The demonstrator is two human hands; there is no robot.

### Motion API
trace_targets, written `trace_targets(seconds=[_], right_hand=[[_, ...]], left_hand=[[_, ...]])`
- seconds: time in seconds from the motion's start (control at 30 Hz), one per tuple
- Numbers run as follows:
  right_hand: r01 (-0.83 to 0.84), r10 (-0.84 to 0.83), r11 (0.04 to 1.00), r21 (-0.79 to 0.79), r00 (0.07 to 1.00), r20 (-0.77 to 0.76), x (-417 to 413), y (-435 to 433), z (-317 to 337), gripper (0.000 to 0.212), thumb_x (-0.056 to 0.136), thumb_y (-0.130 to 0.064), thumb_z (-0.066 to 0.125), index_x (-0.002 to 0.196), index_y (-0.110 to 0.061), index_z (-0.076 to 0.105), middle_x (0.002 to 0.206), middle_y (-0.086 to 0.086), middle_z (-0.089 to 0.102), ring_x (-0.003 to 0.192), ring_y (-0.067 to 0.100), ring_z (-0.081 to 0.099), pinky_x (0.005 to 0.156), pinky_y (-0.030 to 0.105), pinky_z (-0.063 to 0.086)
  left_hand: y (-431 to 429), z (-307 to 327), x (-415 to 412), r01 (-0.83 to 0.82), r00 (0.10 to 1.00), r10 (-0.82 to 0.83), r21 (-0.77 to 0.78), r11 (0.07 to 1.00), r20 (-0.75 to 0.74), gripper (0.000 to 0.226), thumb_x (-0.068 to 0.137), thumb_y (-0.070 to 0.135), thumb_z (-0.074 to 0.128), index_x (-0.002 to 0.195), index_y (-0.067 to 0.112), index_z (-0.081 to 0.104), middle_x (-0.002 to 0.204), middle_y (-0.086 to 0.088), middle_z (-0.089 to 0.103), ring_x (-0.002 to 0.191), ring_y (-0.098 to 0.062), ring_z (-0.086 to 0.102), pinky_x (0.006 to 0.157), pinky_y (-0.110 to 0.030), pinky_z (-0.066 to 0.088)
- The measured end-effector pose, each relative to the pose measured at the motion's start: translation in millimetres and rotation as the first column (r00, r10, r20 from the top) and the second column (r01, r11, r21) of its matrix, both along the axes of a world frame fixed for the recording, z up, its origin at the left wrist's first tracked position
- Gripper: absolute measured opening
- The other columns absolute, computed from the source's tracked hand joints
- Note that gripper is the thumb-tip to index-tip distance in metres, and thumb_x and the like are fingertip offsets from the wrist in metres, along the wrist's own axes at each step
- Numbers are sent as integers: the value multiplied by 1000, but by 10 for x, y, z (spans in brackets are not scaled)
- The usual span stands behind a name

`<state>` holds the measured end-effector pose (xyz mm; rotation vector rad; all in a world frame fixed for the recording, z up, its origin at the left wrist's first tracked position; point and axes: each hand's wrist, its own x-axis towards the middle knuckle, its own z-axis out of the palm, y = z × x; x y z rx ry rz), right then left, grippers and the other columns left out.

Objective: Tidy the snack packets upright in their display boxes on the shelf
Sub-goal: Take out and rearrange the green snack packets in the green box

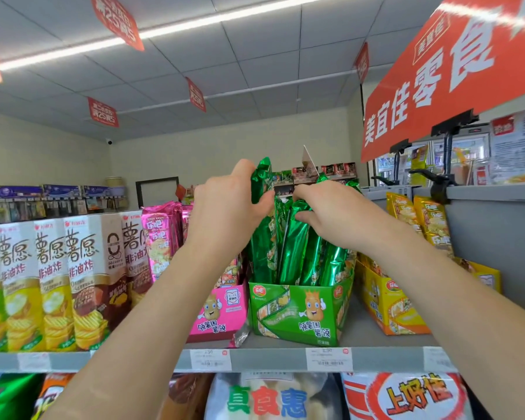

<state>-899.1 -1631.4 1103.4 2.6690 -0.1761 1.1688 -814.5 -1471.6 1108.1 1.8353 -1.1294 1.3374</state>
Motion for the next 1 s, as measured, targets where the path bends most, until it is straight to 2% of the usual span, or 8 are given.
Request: trace_targets(seconds=[0.17,0.37,0.5,0.6,0.7,0.77,0.83,1.0], right_hand=[[-54,59,996,-73,995,83,30,-29,-93,39,95,-31,60,131,-15,55,127,4,59,125,25,45,104,38,37],[-152,162,987,-57,940,299,2,30,-204,51,88,-29,69,135,-19,50,134,6,48,128,24,42,105,41,40],[-222,107,972,81,722,684,-114,-102,-325,38,91,-26,55,128,-17,50,127,1,48,120,16,43,102,29,34],[-471,-71,763,442,619,782,-230,-352,-358,47,93,-30,53,136,-19,39,132,-3,41,125,12,37,100,23,26],[-485,-154,411,772,797,584,-205,-572,-356,56,97,-46,48,146,-26,30,147,7,40,127,23,41,94,34,30],[-433,-91,371,822,864,496,-138,-607,-387,61,96,-55,44,148,-29,27,152,4,35,129,24,40,93,37,30],[-443,-31,303,844,880,473,-95,-593,-409,64,93,-63,43,146,-32,29,154,0,33,135,25,37,101,41,34],[-445,76,216,869,895,440,-121,-587,-413,78,83,-77,44,148,-36,29,157,-8,29,141,21,31,113,55,31]], left_hand=[[-29,-32,109,-191,978,180,111,975,106,33,85,44,64,92,13,56,65,3,52,69,-24,51,60,-33,39],[-217,-102,208,-372,925,327,297,879,192,44,80,57,64,94,16,62,90,1,54,95,-22,49,78,-36,42],[-217,-78,145,-409,912,371,330,851,173,53,81,64,61,106,17,58,96,1,57,99,-21,51,84,-35,44],[-107,-179,-22,-343,932,306,199,918,194,48,83,51,67,114,15,57,101,-5,58,94,-24,50,75,-36,47],[-128,-522,-385,-68,970,13,222,973,241,24,89,38,55,86,16,65,78,-3,56,65,-25,56,46,-31,46],[-254,-787,-582,-105,982,27,425,899,187,42,89,53,39,81,22,66,72,0,57,52,-27,59,43,-24,35],[-403,-939,-632,-142,989,104,529,836,101,48,93,61,35,99,22,62,93,-2,56,68,-32,64,51,-30,32],[-451,-1019,-420,11,993,51,510,860,-108,33,90,53,53,100,22,59,102,0,50,84,-31,62,68,-34,48]])
